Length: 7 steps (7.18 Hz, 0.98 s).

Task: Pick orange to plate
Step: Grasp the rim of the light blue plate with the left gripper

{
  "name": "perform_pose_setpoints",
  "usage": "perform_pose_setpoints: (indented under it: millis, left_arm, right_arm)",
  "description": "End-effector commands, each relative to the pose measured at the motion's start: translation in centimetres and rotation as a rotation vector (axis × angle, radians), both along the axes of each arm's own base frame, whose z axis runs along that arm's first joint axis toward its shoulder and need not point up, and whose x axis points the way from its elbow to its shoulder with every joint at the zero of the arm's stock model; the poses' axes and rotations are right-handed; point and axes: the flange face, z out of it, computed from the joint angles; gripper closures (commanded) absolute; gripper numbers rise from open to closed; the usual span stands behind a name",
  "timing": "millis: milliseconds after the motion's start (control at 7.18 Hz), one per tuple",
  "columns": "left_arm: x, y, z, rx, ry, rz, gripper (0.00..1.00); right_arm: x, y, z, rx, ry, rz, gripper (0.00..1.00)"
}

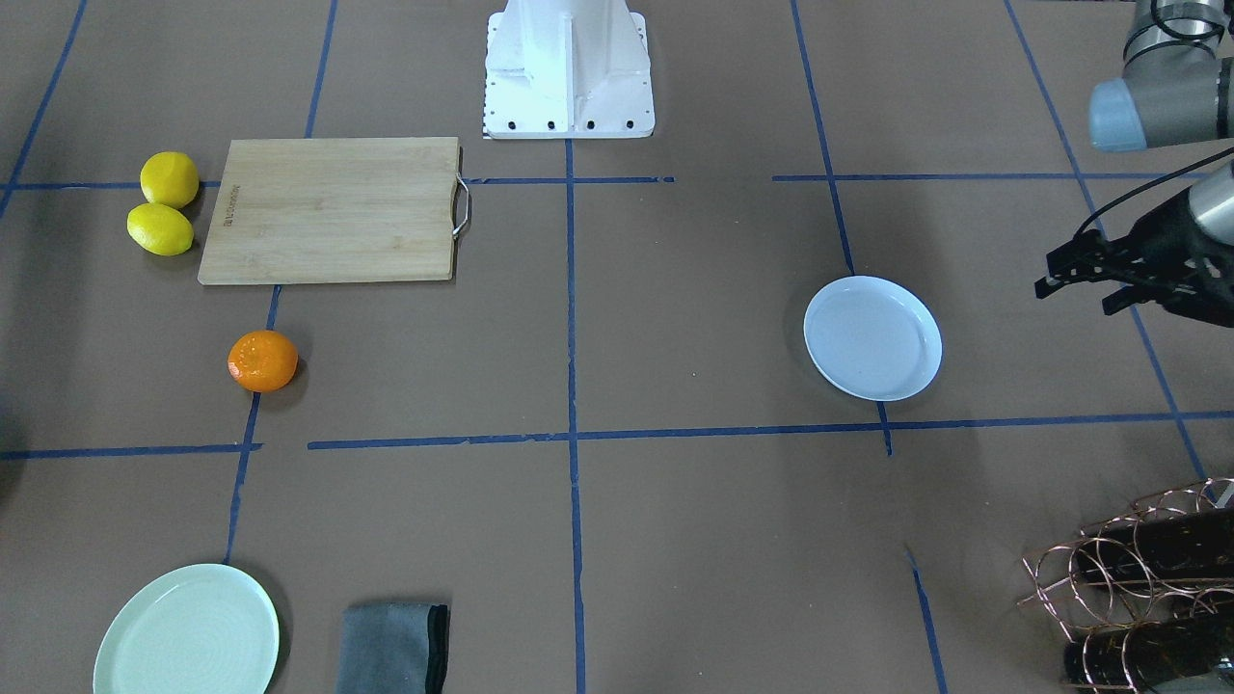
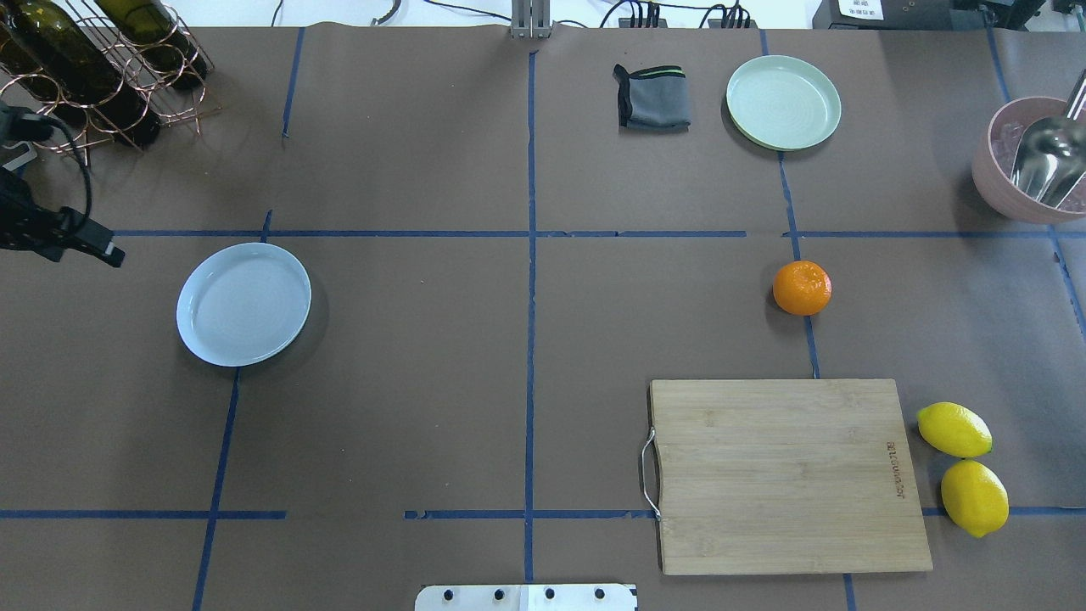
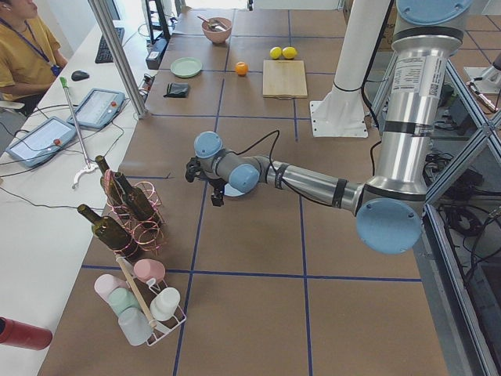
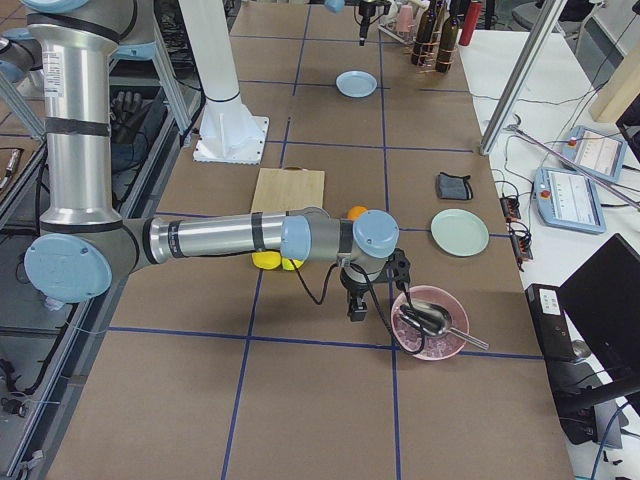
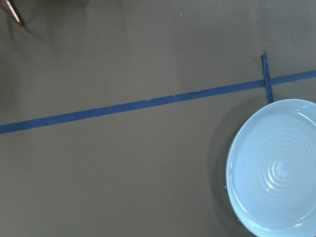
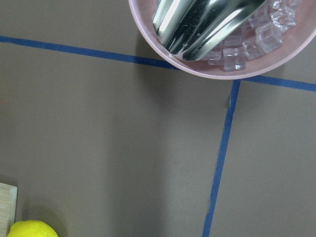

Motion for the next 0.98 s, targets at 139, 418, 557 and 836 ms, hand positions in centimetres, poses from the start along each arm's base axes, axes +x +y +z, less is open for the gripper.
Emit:
perform_pose_setpoints:
  millis: [139,418,557,836]
  left_arm:
    - [5.8,0.0,2.2,-0.021,-0.051,-0.001,0.03]
    - [8.0,0.7,3.2,-0.002,-0.067,0.006,0.09]
    - [8.7,0.4,2.7,0.003,-0.062,0.011,0.15]
    - [8.8,0.3,2.5,0.01,-0.06,0.016,0.28]
  right_arm:
    - [-1.5,-0.2,0.1,0.036,-0.01,-0.031,0.0]
    - [-2.0,-0.3,-0.1,0.073,-0.01,-0.042,0.0]
    - [-2.0,0.4,0.6,0.068,-0.014,-0.042,0.0]
    - [-2.7,0.4,0.7,0.069,-0.014,-0.055,0.0]
